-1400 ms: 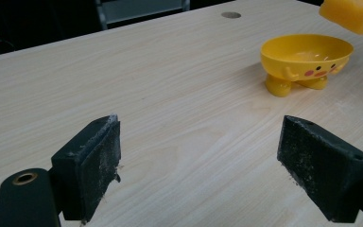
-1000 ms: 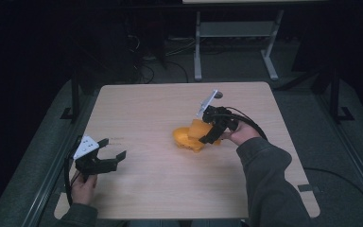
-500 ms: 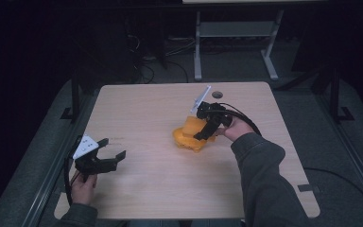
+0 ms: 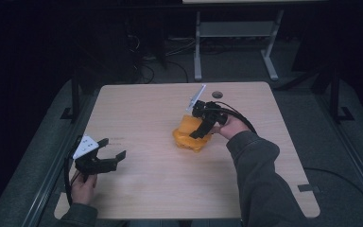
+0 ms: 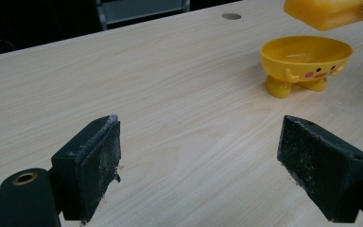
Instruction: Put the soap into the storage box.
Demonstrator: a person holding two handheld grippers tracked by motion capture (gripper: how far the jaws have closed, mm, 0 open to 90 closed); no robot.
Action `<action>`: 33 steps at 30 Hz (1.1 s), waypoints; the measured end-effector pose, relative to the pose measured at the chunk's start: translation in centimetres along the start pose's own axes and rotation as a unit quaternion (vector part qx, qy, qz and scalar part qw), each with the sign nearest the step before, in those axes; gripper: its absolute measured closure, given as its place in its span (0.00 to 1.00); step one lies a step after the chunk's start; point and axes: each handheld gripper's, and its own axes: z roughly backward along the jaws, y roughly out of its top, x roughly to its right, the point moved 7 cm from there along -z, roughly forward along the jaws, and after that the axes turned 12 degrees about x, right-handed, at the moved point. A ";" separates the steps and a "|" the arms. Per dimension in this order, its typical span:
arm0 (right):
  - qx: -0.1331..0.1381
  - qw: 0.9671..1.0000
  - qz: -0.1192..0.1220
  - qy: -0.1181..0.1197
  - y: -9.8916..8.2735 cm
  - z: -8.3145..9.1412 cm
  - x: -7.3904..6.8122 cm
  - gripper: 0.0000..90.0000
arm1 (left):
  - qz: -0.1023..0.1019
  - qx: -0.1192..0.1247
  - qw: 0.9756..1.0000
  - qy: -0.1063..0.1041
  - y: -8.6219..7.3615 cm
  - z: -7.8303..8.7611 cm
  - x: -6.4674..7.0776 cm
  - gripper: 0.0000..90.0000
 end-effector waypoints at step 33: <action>-0.003 1.000 -0.010 0.021 -0.3 -2.9 0.1 0.23 | 0.001 0.002 1.000 0.001 0.0 0.0 -0.1 0.15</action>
